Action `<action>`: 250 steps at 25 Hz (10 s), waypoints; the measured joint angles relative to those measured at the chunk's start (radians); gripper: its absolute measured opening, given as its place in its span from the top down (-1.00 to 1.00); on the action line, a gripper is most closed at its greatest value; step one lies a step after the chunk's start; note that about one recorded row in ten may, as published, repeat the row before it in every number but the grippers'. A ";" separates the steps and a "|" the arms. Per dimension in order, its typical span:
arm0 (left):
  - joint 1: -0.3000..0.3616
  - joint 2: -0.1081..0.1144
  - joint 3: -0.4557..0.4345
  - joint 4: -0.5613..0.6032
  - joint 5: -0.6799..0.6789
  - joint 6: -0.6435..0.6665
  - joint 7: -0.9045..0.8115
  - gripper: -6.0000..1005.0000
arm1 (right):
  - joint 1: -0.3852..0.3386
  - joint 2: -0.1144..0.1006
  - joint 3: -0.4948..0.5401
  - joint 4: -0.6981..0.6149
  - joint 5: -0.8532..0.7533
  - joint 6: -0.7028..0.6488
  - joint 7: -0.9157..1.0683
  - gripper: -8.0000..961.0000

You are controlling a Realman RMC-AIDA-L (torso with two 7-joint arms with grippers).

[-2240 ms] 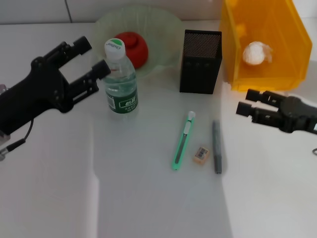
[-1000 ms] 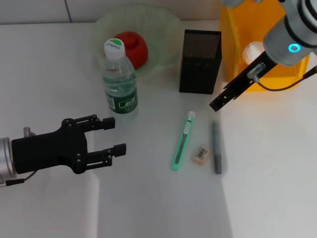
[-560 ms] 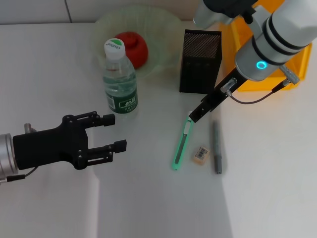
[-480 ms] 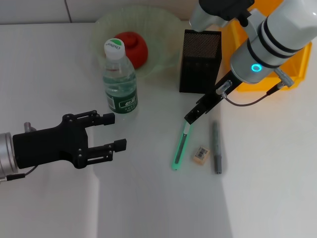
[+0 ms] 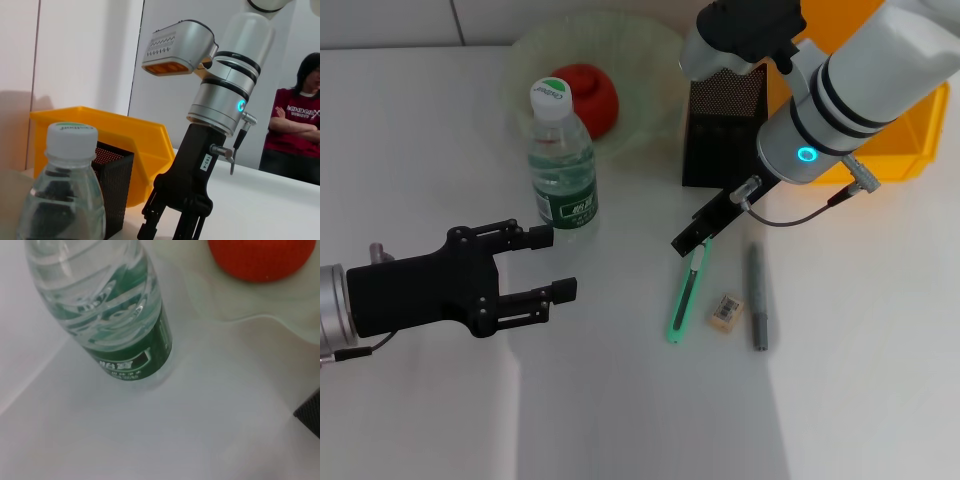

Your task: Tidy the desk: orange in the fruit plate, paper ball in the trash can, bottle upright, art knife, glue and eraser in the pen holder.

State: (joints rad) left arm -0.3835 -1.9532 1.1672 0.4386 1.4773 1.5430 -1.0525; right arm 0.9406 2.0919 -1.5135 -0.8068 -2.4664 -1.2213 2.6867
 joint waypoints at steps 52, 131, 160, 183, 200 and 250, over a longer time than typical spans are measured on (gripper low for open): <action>-0.026 -0.016 0.010 0.000 0.001 -0.038 0.002 -0.43 | -0.052 0.000 -0.078 -0.035 0.007 0.081 0.268 -0.07; -0.020 -0.032 0.002 -0.008 0.052 -0.061 0.014 -0.43 | 0.096 0.000 -0.082 0.113 0.019 0.052 0.269 -0.28; -0.025 -0.038 0.009 -0.001 0.054 -0.076 0.016 -0.42 | 0.104 0.000 -0.090 0.163 0.044 0.089 0.271 -0.15; -0.020 -0.038 0.008 -0.001 0.054 -0.077 0.015 -0.42 | 0.138 0.000 -0.096 0.213 0.047 0.093 0.271 0.37; -0.025 -0.039 0.009 -0.002 0.054 -0.084 0.015 -0.42 | 0.141 0.000 -0.106 0.213 0.047 0.091 0.271 0.41; -0.021 -0.044 0.003 0.000 0.054 -0.095 0.015 -0.42 | -0.327 -0.011 0.123 -0.532 0.077 -0.127 0.114 0.64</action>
State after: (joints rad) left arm -0.4045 -1.9970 1.1700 0.4387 1.5308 1.4484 -1.0374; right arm 0.6133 2.0814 -1.3909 -1.3391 -2.3894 -1.3486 2.8007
